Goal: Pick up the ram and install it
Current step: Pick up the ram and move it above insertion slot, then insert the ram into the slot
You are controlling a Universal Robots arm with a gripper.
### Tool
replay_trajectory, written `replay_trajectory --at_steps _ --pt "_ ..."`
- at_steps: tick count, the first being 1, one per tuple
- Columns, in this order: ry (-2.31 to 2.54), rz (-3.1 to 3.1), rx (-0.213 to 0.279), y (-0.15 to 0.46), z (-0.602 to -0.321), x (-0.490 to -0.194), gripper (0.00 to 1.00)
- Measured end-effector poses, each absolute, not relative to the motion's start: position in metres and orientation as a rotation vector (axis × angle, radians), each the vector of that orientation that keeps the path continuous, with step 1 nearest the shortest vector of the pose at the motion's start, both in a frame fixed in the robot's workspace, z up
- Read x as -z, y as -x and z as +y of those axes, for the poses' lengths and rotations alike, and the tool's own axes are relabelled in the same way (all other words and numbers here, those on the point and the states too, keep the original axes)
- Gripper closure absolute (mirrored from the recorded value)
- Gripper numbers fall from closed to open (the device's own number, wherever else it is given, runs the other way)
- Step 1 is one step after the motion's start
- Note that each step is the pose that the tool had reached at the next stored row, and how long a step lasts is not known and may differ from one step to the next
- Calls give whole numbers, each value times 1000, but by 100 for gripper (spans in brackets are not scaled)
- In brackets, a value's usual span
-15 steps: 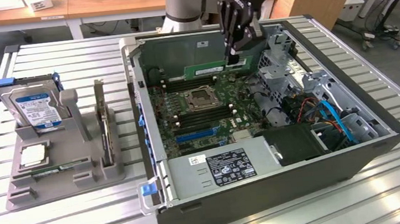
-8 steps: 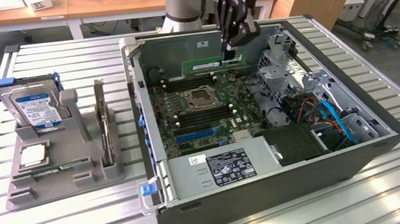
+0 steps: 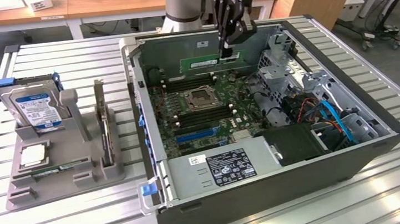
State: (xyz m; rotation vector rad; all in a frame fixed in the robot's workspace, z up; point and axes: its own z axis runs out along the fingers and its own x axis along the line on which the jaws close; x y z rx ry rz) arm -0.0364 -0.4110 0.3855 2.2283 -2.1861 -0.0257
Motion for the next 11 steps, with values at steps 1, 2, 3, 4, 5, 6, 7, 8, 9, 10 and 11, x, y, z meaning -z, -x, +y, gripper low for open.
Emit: replay_trajectory --at_steps 1,2,3,4,5,6,7,8,9,10,11 --pt "-2228 -2186 26 36 -411 -386 88" --pt "-2228 -2186 26 36 -411 -385 88" --pt "-2228 -2186 26 36 -411 -384 88" --pt "-2228 -2186 26 36 -411 -383 88" --pt "-2228 -2186 26 37 -411 -382 88" --pt "-2228 -2186 26 37 -411 -382 88" --pt "-2228 -2186 26 37 -411 -382 88" --pt "-2228 -2186 26 36 -411 -382 88" --pt "-2228 -2186 26 36 -411 -382 88" --pt "-2228 -2186 26 37 -411 -382 88" --pt "-2228 -2186 26 37 -411 -382 88"
